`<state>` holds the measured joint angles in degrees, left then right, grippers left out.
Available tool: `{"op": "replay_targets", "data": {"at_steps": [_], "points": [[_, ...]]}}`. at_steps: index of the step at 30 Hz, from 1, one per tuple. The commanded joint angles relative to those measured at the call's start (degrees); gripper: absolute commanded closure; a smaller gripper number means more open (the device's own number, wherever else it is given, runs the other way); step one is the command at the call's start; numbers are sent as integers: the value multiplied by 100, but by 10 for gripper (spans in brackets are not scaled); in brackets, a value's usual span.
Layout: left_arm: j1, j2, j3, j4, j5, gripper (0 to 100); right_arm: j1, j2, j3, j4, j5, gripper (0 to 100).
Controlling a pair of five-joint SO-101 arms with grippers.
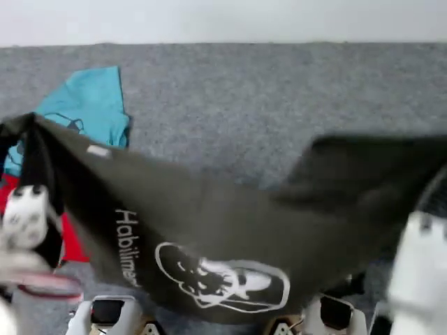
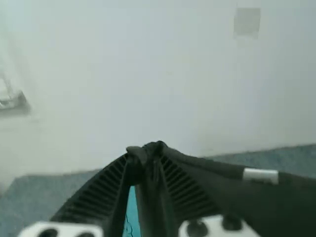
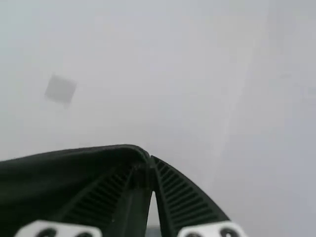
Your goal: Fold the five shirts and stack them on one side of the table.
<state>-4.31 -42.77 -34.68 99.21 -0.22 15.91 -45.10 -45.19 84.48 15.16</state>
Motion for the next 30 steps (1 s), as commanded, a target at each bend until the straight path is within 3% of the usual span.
{"op": "replay_targets", "data": {"at_steps": [1, 5, 9, 17, 25, 30], "points": [[-44, 9, 813, -457, -35, 988, 31, 673, 0, 84, -53, 988], [-44, 18, 1974, -1468, -35, 988, -57, 1516, 0, -66, -62, 988], [-53, 352, 2818, -2365, -62, 988, -629, 2571, 0, -321, -18, 988], [-193, 2822, 2888, -4273, -53, 988, -1095, 4664, -26, -1771, -18, 988], [-202, 4519, 2062, -4492, -70, 988, -1499, 5921, -35, -2598, 141, 988], [-202, 5081, 1763, -4211, -79, 988, -1560, 6299, -35, -2325, 299, 988]]}}
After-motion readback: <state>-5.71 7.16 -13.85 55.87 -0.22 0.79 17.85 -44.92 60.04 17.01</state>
